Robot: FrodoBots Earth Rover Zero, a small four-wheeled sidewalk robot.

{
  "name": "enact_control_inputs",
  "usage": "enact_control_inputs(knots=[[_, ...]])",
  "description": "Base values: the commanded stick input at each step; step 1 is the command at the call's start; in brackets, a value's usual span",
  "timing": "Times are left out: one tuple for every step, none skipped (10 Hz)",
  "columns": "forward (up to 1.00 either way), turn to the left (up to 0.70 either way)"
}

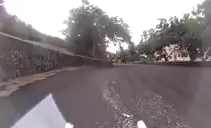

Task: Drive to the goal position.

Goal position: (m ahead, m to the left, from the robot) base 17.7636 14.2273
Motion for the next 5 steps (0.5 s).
enact_control_inputs(knots=[[0.45, -0.27], [0.45, -0.27], [0.45, -0.27], [0.45, -0.27], [0.45, -0.27]])
